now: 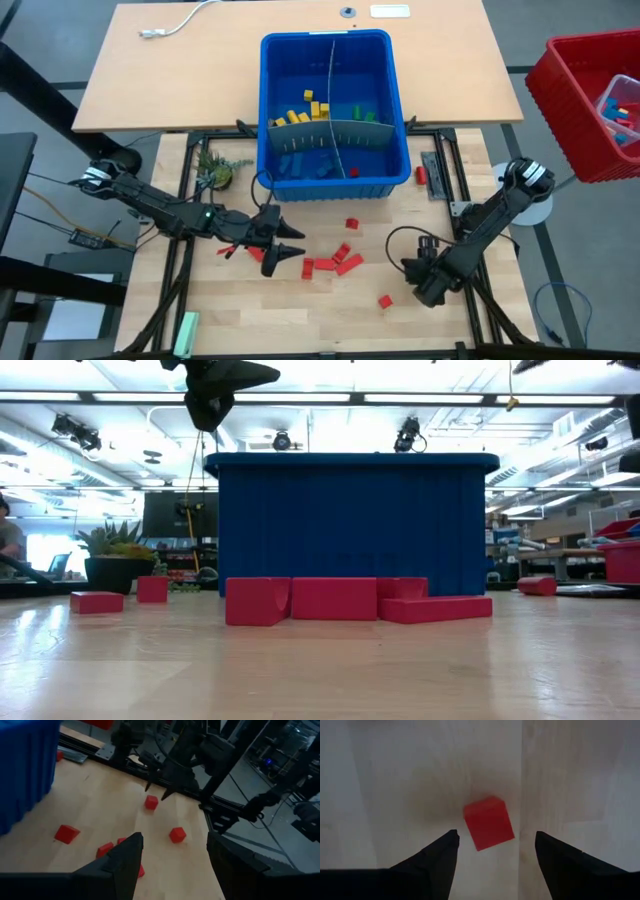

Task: Sort blocks
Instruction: Put the orange block into the blue bin, then put the orange block with the other orange block into the blue bin

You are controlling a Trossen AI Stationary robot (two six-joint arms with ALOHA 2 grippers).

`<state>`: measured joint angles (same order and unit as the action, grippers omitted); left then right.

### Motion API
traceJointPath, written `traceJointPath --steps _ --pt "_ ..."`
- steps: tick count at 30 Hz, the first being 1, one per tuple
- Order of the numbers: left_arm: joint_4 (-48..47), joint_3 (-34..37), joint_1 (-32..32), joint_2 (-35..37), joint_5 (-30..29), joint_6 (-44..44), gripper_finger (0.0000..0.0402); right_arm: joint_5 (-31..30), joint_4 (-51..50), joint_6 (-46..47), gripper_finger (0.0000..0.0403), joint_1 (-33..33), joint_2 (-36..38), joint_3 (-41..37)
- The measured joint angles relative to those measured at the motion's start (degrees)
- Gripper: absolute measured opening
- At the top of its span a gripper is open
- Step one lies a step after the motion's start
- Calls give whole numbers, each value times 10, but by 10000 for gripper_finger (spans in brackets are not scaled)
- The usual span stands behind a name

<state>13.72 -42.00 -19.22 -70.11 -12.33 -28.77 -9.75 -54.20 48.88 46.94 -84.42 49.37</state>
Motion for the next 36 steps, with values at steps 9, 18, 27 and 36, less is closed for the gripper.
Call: traceJointPath --steps 9,18,27,36 --pt "0 0 0 0 -14 5 232 25 107 -16 242 -1 2 -77" --pt "0 0 0 -2 -15 7 232 19 174 16 127 -2 2 -84" --pt "1 0 0 -28 -12 0 232 -6 181 45 114 -27 7 -21" --pt "7 0 0 -34 -11 -2 232 -189 133 -41 114 -123 79 123"
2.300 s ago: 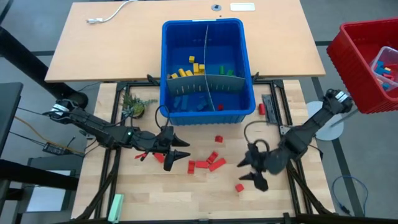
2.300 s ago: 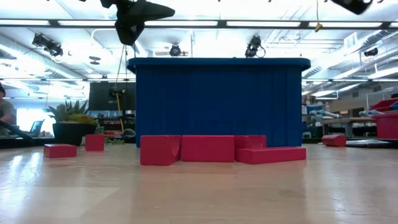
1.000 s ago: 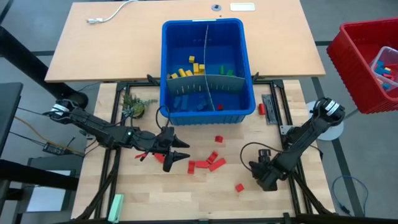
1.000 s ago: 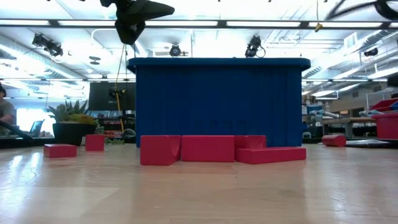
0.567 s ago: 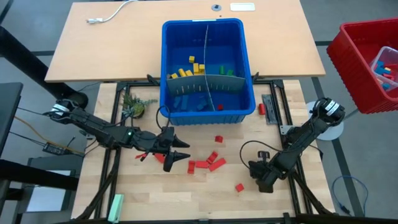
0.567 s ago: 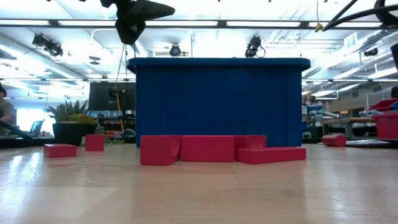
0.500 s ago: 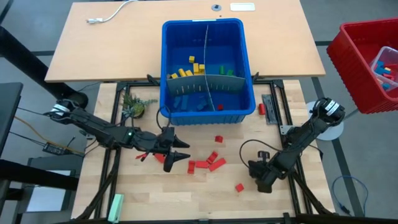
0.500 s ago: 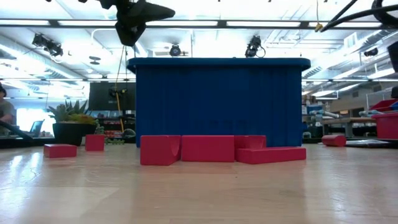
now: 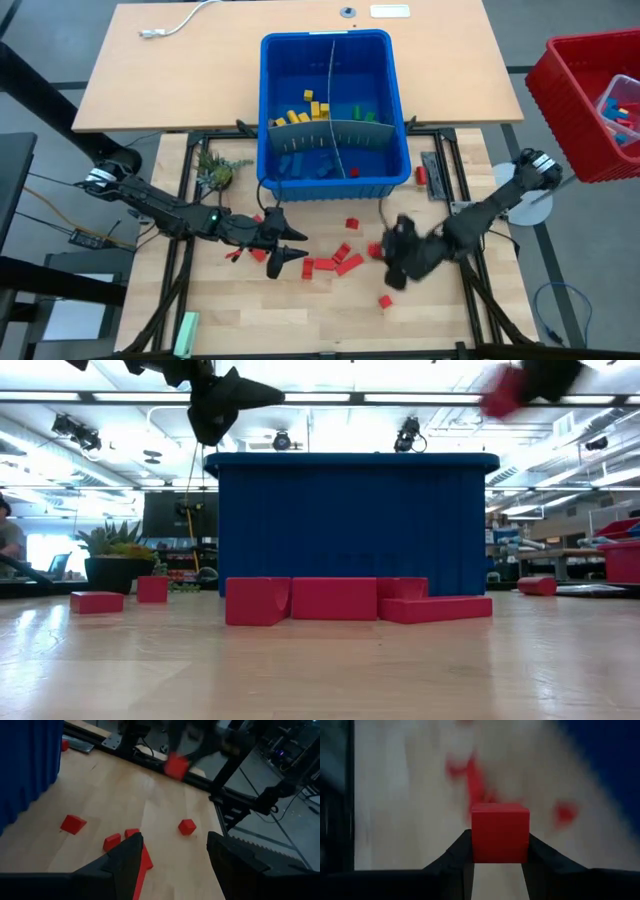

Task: Sort blocks
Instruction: Put the orange block with the other orange block into the blue bin

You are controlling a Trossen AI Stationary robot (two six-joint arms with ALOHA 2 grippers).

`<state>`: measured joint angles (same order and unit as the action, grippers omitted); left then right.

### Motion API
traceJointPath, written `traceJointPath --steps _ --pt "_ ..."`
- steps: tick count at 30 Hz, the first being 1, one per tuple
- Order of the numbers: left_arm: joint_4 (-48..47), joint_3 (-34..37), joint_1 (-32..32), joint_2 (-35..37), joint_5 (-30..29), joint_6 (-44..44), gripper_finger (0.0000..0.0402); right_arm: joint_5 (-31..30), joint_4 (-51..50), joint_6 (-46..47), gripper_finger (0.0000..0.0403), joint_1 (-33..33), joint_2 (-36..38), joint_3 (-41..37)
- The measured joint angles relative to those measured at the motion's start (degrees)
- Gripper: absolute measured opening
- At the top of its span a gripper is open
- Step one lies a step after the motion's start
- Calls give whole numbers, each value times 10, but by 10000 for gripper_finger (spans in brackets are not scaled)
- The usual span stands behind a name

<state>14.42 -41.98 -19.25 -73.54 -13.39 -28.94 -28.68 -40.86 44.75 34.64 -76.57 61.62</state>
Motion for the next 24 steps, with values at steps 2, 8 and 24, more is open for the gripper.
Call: traceJointPath --steps 2,8,24 --pt "11 0 0 0 -3 2 232 -53 3 -34 114 -33 24 25" --pt "37 0 0 0 -38 12 232 -171 12 -116 114 -168 86 54" --pt "105 0 0 0 -39 28 232 -33 30 -151 293 -363 73 54"
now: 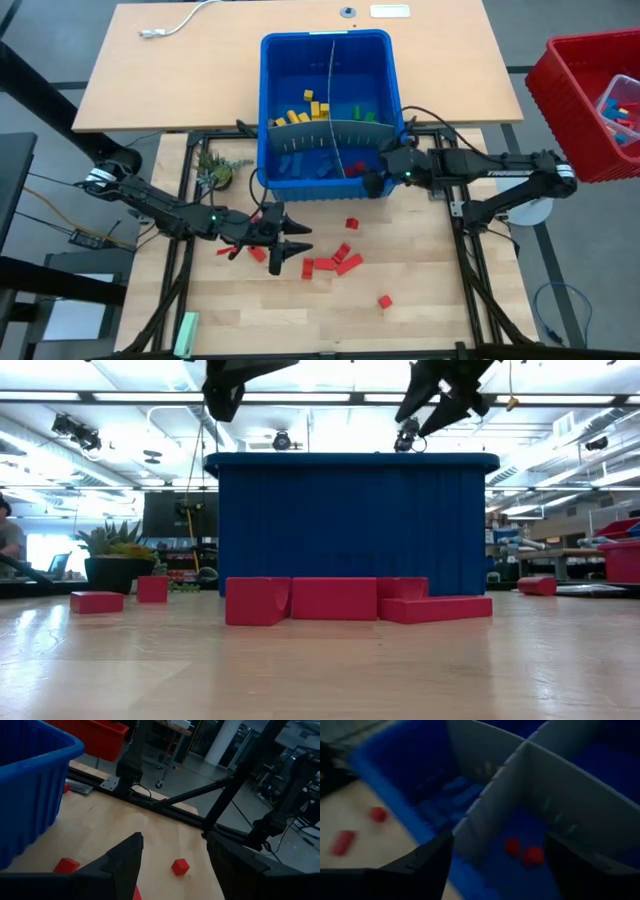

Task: Sort blocks
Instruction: Put the orange block with the other orange block into the blue bin

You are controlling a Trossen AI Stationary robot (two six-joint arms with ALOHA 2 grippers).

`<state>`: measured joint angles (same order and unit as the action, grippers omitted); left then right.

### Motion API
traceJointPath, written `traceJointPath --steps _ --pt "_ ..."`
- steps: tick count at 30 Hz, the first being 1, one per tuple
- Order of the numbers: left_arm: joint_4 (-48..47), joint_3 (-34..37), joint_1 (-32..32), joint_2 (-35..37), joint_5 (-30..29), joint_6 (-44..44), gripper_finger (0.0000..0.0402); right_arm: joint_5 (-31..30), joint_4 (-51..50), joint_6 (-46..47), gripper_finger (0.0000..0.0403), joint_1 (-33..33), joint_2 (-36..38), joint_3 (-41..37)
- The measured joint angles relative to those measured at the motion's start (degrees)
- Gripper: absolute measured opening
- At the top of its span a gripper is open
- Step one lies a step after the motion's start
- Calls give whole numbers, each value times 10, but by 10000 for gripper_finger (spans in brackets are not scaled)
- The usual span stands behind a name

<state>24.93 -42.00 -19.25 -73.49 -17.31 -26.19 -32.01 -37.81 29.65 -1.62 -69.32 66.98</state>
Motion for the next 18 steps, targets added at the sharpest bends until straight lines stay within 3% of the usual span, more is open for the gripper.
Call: traceJointPath --steps 10,18 --pt "-9 0 0 0 3 5 232 157 2 29 305 160 19 0" --pt "-12 0 0 0 4 5 232 162 0 28 287 327 -55 0"
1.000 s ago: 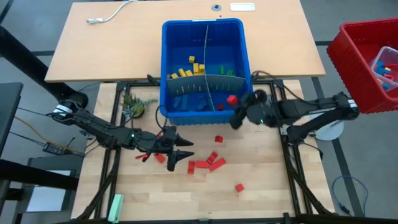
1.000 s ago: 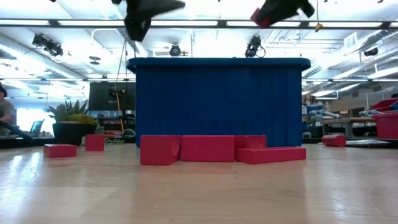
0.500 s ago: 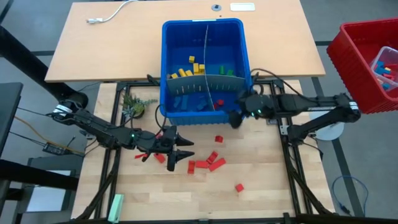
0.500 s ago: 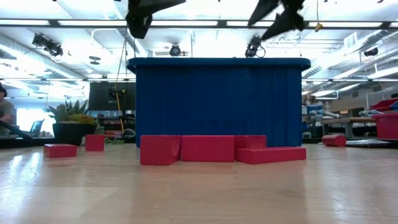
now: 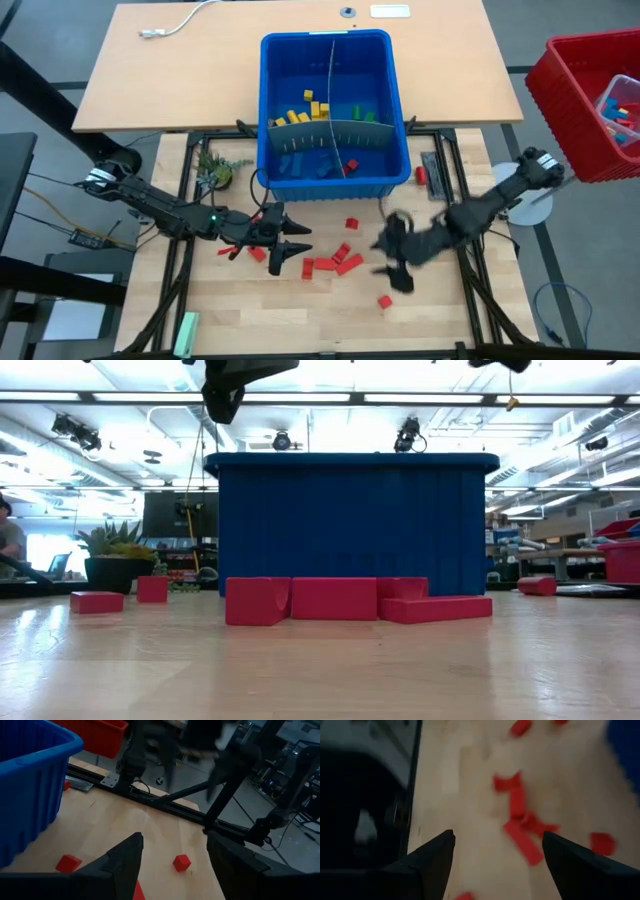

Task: Sort blocks
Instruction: Put the orange block with the other orange block into the blue bin

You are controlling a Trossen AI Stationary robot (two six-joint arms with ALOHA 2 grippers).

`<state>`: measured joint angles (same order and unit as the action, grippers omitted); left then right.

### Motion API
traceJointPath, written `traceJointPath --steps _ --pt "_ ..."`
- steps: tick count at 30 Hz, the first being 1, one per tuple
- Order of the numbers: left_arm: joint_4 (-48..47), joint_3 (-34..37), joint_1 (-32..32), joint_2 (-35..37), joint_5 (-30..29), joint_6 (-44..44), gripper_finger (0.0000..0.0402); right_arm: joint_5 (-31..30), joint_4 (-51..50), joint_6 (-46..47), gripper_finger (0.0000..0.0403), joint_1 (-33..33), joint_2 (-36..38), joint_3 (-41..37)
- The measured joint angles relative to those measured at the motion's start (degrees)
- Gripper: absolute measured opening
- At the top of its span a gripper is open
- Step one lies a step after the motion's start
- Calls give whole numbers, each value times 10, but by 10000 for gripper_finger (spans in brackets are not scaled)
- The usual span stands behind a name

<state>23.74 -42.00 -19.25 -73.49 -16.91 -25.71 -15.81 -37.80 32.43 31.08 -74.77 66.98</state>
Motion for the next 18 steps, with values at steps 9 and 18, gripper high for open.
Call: traceJointPath --steps 9,18 --pt "-1 0 0 0 0 0 232 46 -15 8 273 90 -131 0" --pt "-1 0 0 0 0 -1 232 116 -36 3 260 116 -253 0"
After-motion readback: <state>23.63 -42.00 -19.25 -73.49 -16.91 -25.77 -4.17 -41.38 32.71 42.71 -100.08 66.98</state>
